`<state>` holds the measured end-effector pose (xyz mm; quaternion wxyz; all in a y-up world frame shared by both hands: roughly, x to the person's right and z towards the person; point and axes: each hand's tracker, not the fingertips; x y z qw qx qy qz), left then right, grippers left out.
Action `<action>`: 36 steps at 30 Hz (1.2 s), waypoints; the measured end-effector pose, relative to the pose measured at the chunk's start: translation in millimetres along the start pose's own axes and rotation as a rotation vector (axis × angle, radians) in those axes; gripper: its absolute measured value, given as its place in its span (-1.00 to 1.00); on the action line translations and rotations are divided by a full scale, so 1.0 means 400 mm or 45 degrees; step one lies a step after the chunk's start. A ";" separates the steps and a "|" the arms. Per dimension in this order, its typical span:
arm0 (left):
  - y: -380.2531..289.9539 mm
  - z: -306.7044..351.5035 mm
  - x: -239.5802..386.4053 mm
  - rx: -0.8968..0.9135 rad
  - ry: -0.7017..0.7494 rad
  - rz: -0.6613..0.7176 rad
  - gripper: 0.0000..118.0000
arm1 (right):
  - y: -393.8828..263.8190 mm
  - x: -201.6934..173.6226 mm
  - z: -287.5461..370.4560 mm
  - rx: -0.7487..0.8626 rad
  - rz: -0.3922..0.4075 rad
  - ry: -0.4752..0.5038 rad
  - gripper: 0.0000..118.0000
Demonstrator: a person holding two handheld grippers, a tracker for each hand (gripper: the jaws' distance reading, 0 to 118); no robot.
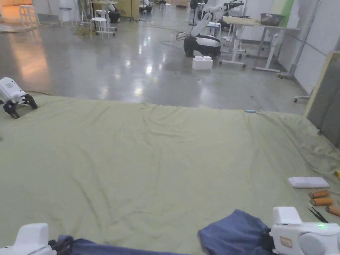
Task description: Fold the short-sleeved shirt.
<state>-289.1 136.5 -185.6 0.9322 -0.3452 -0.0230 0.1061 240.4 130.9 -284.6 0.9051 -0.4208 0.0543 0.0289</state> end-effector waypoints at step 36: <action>0.861 0.375 0.177 0.869 0.077 -0.262 -0.94 | 0.764 0.010 0.685 1.101 0.013 -0.319 -0.94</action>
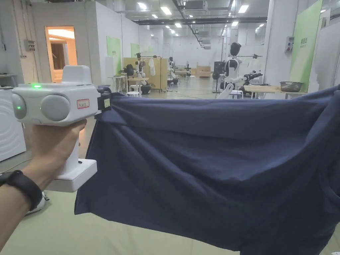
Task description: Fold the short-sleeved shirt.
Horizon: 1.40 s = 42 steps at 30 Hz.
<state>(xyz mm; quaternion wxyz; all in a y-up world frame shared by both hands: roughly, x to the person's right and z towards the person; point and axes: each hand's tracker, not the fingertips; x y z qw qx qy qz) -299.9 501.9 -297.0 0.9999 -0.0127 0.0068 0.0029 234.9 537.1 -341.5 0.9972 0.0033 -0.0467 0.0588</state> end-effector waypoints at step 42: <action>-1.052 0.540 -0.037 -1.114 -0.171 0.293 -0.93 | -1.070 0.119 0.724 -0.893 -0.259 0.076 -0.94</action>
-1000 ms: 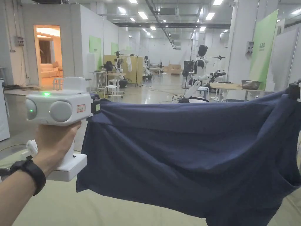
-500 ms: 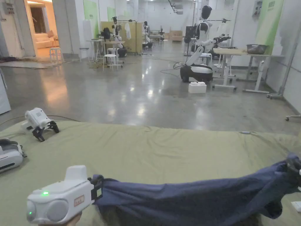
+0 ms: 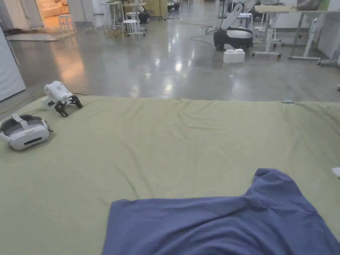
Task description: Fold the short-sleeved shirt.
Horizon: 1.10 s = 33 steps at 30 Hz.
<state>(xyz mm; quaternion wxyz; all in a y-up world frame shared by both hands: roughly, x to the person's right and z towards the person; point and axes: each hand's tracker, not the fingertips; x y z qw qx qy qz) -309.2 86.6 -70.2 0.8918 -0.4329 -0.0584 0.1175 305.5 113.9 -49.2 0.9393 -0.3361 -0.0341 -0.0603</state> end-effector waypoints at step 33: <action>0.029 0.563 0.363 1.209 0.273 -0.424 -1.00 | 0.158 -0.320 0.398 0.763 0.249 0.228 -1.00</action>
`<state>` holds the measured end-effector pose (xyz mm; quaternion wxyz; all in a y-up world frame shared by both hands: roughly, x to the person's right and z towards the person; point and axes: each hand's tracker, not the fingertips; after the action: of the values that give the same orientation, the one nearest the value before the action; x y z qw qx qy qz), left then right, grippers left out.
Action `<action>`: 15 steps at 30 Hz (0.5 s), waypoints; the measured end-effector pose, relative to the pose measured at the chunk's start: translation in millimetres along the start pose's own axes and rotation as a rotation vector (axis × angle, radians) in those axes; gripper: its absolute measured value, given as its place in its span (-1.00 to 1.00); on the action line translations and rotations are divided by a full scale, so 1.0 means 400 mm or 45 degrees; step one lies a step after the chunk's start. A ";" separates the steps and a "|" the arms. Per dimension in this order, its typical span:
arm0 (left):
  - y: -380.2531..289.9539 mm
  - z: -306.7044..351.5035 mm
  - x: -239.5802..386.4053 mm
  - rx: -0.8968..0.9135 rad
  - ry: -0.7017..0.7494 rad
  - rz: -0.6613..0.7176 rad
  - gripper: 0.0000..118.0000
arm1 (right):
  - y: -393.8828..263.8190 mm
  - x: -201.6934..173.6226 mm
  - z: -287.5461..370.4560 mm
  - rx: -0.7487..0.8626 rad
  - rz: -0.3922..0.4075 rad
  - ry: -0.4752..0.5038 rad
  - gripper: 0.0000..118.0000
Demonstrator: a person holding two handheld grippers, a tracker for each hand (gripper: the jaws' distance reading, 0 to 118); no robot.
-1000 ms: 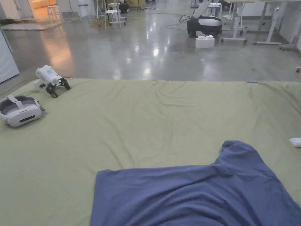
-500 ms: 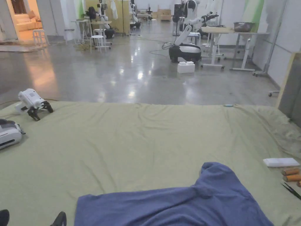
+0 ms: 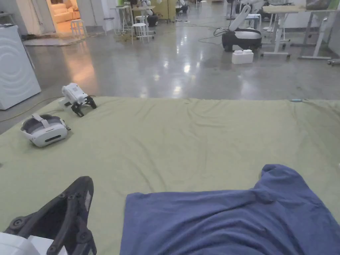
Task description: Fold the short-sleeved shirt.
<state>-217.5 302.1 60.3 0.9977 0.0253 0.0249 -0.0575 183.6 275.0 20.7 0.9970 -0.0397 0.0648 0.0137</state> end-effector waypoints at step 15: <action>-0.517 -0.207 -0.145 -1.111 -0.051 0.380 0.08 | -0.086 0.014 -0.034 -0.215 -0.136 0.043 -1.00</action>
<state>-302.8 108.1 -29.1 0.9127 -0.3950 0.0237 0.1022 188.6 239.7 9.1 0.9882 -0.1273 0.0780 -0.0345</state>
